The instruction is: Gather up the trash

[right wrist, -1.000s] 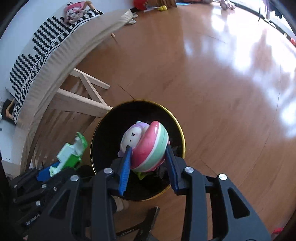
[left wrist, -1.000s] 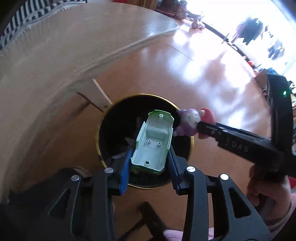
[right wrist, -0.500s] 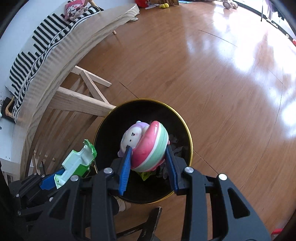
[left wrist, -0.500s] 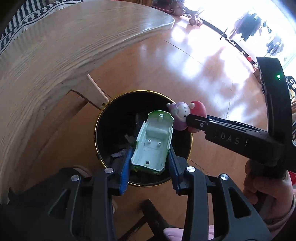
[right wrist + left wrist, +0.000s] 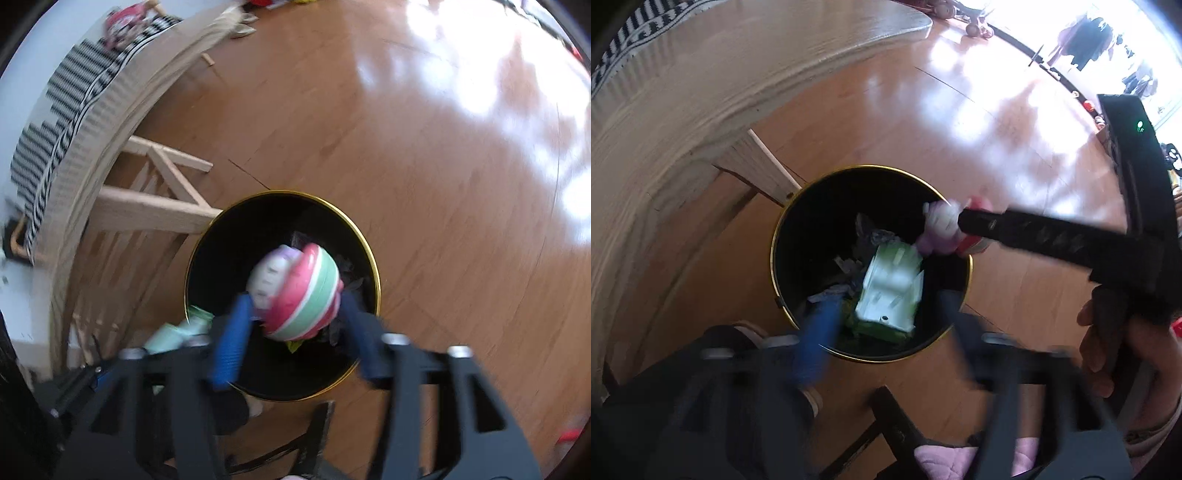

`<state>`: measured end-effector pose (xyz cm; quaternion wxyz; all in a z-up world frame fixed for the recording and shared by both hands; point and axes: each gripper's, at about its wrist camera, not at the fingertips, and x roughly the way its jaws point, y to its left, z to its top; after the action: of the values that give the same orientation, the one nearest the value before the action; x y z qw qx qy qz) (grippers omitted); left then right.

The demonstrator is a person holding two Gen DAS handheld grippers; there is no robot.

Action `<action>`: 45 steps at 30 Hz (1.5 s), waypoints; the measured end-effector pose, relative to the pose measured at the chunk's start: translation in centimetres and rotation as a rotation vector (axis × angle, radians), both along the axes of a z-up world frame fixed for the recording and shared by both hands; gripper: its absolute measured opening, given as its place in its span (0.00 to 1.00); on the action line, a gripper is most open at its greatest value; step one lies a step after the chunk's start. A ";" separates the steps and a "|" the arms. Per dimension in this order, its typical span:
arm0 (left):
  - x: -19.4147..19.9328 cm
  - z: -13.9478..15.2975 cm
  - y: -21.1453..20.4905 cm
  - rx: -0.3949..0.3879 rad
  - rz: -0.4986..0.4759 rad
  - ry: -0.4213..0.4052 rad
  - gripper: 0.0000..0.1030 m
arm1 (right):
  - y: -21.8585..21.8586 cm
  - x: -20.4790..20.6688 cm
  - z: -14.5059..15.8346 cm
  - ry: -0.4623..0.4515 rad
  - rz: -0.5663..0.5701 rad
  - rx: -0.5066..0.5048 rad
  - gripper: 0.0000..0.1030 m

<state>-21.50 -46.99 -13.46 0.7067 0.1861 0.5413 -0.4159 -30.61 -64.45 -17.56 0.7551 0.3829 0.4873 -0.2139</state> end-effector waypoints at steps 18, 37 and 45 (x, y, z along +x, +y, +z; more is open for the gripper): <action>11.5 16.0 18.2 -0.072 0.509 -0.520 0.94 | 14.1 15.4 17.3 -0.298 0.136 -0.649 0.93; 21.3 12.1 38.5 -0.031 0.962 -0.490 0.94 | 33.6 30.0 13.8 -0.322 0.490 -0.608 0.93; 20.4 12.0 40.3 -0.075 1.061 -0.498 0.94 | 34.1 30.7 12.8 -0.287 0.527 -0.606 0.93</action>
<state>-1.11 -6.69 -1.49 0.9302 -0.0435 0.3629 0.0322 0.06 -30.38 -4.75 0.9225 0.0321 0.3735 -0.0915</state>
